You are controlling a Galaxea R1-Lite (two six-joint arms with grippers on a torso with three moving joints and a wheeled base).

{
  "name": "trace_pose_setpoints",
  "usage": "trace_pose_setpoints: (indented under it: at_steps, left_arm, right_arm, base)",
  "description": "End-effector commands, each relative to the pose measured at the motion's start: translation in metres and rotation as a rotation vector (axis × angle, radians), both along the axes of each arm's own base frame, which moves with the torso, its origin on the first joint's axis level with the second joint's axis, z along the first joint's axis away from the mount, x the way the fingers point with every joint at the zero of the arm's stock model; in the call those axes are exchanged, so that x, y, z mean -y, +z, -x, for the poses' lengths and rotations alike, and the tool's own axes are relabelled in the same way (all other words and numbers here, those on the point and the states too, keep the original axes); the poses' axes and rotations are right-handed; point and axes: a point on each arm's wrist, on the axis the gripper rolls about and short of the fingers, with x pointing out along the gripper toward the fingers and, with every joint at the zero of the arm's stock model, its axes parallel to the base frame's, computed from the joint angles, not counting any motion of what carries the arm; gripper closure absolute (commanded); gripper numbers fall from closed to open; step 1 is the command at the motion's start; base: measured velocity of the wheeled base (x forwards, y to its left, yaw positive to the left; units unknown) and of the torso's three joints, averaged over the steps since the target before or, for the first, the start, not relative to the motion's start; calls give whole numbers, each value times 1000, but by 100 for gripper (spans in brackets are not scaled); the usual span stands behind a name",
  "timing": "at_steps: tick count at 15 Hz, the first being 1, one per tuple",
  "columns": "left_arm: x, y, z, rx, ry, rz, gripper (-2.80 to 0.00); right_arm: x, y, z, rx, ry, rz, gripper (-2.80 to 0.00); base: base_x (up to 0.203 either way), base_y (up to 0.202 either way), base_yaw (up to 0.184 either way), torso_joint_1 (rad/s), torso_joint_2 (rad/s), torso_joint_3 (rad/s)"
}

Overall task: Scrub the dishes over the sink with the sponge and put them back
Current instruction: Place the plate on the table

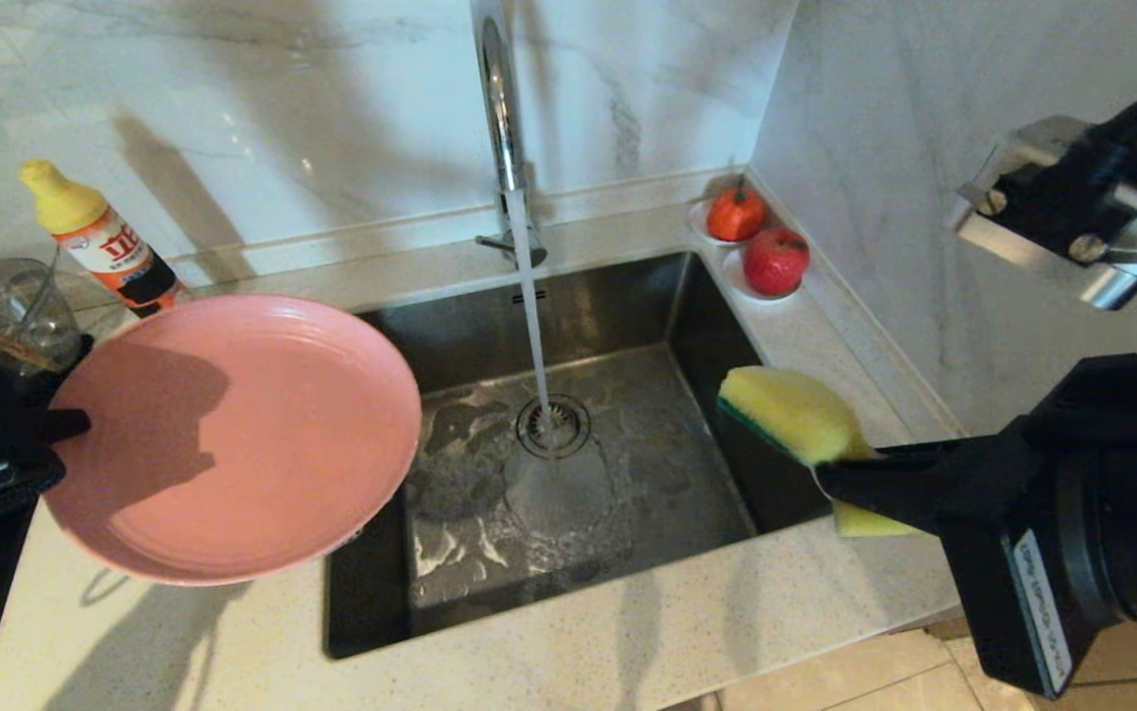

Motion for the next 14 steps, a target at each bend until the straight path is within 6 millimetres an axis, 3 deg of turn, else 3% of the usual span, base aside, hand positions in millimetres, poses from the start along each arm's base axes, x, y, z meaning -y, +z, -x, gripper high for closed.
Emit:
trace_pose_setpoints:
  at_steps: [1, 5, 8, 14]
  left_arm:
    - [-8, -3, -7, -17, 83, 34, 0]
    - [-33, -3, -31, -37, 287, 85, 0]
    - [-39, -7, -34, -51, 323, 89, 0]
    - [-62, -21, -55, -109, 433, 90, 0]
  right_arm:
    - [2, 0, 3, -4, 12, -2, 0]
    - [2, 1, 3, 4, 8, 0, 0]
    - [-3, 0, -1, 3, -4, 4, 0]
    - [-20, 0, -32, 66, -204, 50, 0]
  base:
    - [0, 0, 0, 0, 0, 0]
    - [0, 0, 0, 0, 0, 0]
    - [0, 0, 0, 0, 0, 0]
    - [0, 0, 0, 0, 0, 0]
